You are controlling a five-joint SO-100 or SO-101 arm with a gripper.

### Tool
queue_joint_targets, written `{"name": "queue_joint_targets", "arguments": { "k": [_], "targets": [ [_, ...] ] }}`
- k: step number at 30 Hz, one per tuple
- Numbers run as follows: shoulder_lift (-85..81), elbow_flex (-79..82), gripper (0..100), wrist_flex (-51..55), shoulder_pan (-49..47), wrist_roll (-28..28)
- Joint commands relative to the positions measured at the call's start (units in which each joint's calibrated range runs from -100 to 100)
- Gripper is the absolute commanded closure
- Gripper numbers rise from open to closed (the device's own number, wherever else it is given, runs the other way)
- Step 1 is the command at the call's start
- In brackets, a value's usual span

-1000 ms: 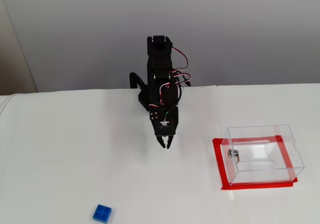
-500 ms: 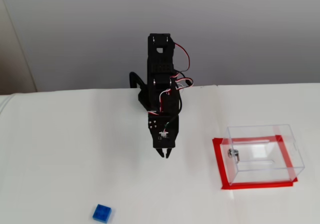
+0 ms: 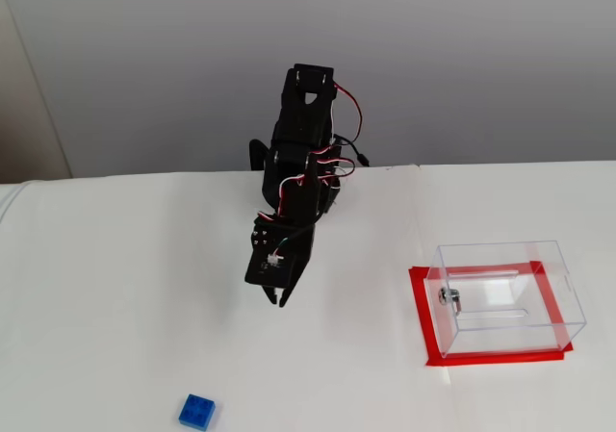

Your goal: Pick the blue lego brick and place it into the transparent box

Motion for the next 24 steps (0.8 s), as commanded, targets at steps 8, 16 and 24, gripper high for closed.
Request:
{"name": "queue_joint_targets", "arguments": {
  "k": [8, 16, 24],
  "targets": [
    [0.5, -4.9, 98, -0.3, 18.7, 0.1],
    [0.8, -6.8, 98, -0.5, 28.2, 0.0],
    [12.4, -15.3, 98, -0.2, 22.7, 0.1]
  ]
}}
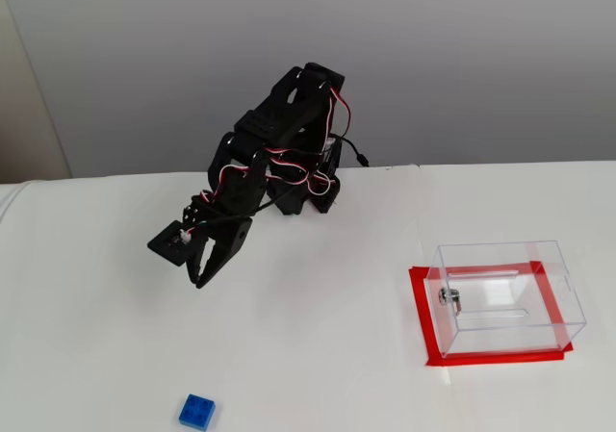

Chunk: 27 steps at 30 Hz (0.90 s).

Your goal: Pick the blue lego brick and place it into the transparent box

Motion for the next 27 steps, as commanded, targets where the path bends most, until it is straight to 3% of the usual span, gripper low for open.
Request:
{"name": "queue_joint_targets", "arguments": {
  "k": [1, 8, 23, 27],
  "targets": [
    [6.6, -9.7, 98, -0.3, -4.5, 0.1],
    [18.7, -20.8, 98, -0.3, -10.1, 0.1],
    [33.8, -36.5, 98, -0.2, -7.0, 1.0],
    [36.6, -37.6, 86, -0.2, -7.2, 5.1]
  ]
}}
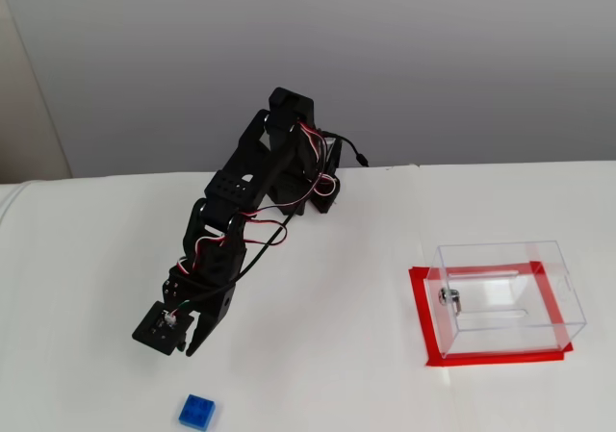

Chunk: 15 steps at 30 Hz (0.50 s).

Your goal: Pick the blue lego brick and place it into the transparent box

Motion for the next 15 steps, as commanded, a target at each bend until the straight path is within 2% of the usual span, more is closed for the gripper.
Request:
{"name": "queue_joint_targets", "arguments": {
  "k": [1, 6, 15],
  "targets": [
    [1.0, -4.7, 83, -0.2, 0.4, 3.3],
    [2.7, -4.1, 75, -0.7, -1.3, 3.8],
    [3.3, -3.8, 74, -9.2, -5.8, 2.3]
  ]
}}
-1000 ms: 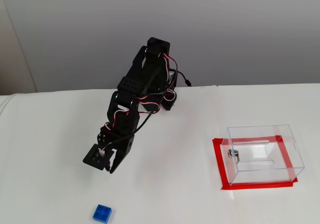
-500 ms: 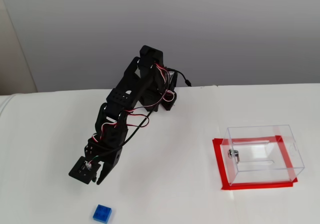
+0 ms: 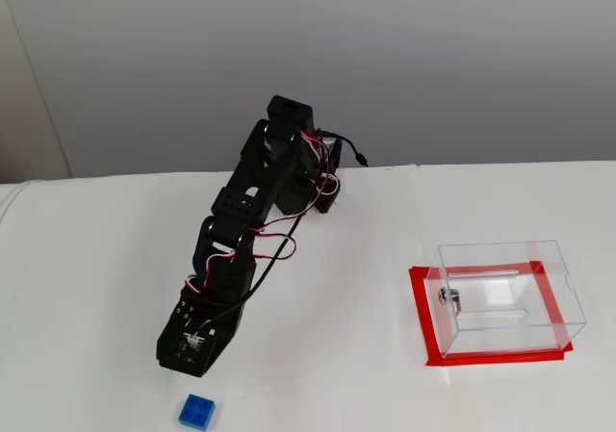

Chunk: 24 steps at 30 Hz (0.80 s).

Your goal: Pick the blue lego brick and place it into the transparent box

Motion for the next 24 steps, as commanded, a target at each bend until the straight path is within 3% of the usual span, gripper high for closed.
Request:
{"name": "queue_joint_targets", "arguments": {
  "k": [1, 24],
  "targets": [
    [0.5, -2.9, 74, -4.1, -1.0, -1.5],
    [11.0, -3.8, 74, -13.0, -2.4, -7.4]
  ]
}}
